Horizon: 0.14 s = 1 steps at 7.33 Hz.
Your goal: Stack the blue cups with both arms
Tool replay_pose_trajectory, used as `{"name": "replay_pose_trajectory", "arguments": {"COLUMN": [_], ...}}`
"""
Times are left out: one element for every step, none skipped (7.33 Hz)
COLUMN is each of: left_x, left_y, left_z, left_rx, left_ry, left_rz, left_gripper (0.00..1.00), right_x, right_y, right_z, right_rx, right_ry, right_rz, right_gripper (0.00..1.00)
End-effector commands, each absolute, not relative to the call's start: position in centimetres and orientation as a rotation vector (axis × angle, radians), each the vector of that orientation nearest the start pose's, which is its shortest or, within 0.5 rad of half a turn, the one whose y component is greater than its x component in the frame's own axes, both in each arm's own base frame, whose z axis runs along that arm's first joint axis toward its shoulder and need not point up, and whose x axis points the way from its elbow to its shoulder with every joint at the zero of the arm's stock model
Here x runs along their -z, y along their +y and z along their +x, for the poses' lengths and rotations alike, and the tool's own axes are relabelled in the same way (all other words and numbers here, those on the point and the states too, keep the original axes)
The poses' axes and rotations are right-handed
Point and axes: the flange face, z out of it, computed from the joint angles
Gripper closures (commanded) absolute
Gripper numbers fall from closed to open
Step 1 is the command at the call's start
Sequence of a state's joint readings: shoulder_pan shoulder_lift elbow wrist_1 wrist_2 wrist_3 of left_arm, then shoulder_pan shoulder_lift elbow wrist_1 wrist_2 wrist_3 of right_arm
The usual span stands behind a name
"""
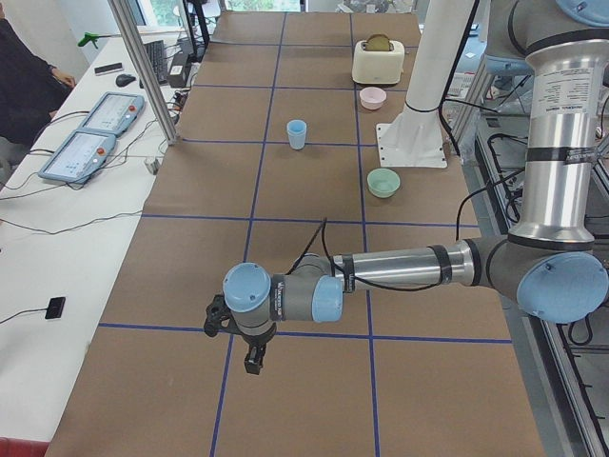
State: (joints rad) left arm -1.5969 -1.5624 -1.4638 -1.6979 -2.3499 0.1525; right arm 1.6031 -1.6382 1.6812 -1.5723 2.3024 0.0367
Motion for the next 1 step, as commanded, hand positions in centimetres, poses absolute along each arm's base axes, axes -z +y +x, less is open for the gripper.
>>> {"name": "replay_pose_trajectory", "arguments": {"left_x": [-70.20], "left_y": [-48.44], "left_z": [-7.59], "left_rx": [-0.124], "left_ry": [0.777], "left_rz": [0.081], "left_gripper": [0.00], "right_x": [-63.87], "right_y": [-46.42], "right_z": [8.15], "right_rx": [-0.050], "right_ry": [-0.735], "right_rz": [0.039], "right_gripper": [0.00]}}
